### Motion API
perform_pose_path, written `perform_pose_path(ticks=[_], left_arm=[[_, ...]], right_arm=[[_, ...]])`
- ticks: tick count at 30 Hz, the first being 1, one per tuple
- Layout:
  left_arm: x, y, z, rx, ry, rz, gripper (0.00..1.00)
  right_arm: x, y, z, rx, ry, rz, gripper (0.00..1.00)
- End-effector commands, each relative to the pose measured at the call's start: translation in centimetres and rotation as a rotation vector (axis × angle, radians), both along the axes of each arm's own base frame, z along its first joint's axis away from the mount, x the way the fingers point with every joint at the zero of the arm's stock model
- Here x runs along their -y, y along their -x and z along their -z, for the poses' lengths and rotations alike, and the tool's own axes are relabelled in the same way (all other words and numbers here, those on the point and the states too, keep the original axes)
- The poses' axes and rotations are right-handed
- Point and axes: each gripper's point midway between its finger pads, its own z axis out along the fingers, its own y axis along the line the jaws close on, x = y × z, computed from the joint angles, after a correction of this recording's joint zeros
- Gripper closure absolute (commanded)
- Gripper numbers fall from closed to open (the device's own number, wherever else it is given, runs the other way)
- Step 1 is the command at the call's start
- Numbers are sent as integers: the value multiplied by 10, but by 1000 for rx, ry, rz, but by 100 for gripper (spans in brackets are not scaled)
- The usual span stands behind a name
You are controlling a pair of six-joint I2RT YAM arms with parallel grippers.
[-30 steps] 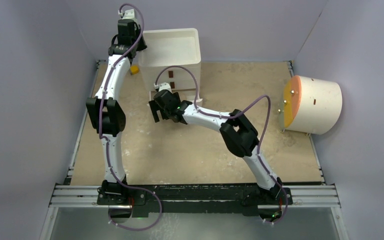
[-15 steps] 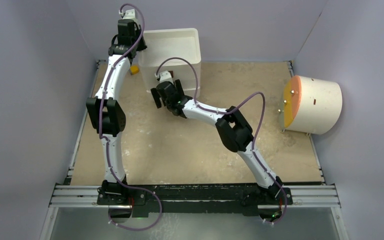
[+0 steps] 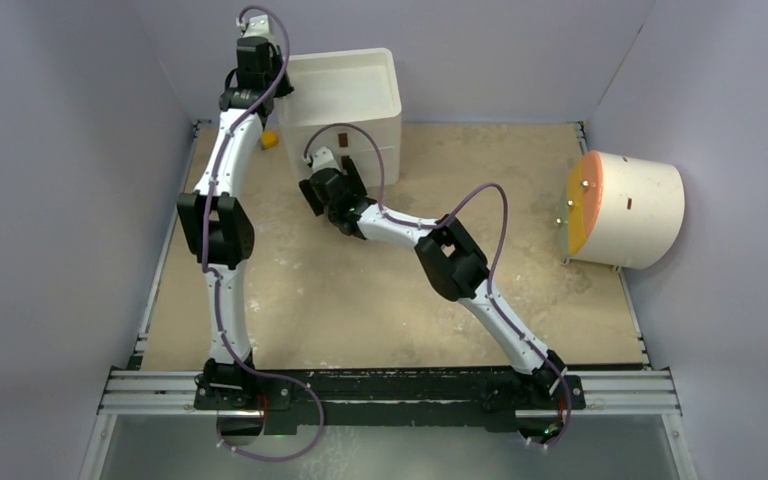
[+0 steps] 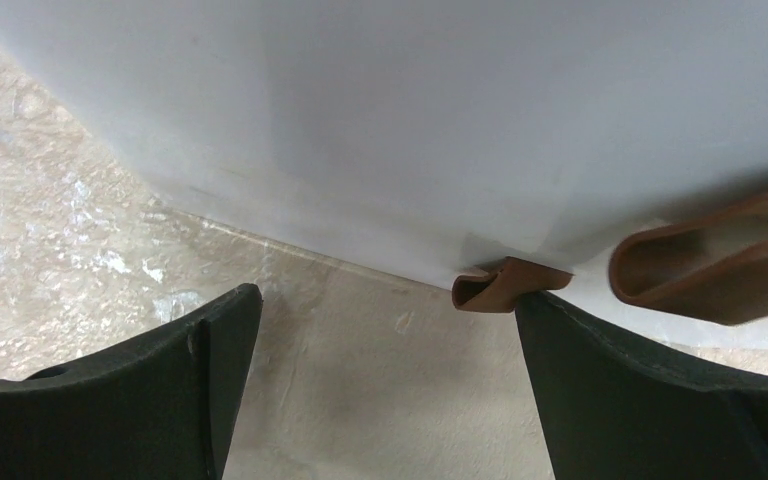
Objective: Organize the makeup
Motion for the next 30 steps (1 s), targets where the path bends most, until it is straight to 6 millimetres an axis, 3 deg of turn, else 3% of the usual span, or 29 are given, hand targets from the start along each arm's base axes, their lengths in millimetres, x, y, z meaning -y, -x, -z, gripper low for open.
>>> perform_pose_path(ticks=[1,6,13,18,21,24,26,30], left_arm=[[46,14,99,-258,64,181,100],[53,9,99,-246,104,174,100],[69,21,83,-231,124,185,100],[92,29,73,-214,123,219,100],[92,28,64,-196,122,215,99],[84,25,49,-163,94,190,57],[78,23,34,-125,72,175,35],[69,26,-18,4,33,165,22]], right_arm=[[18,-55,-109,256,-171,48,1],[37,-38,-134,278,-189,61,1],[70,6,-169,243,-310,72,1],[91,29,-183,223,-361,78,1],[101,38,-190,215,-371,74,1],[108,50,-202,206,-389,48,1],[113,59,-206,203,-394,31,1],[127,69,-212,205,-390,24,1]])
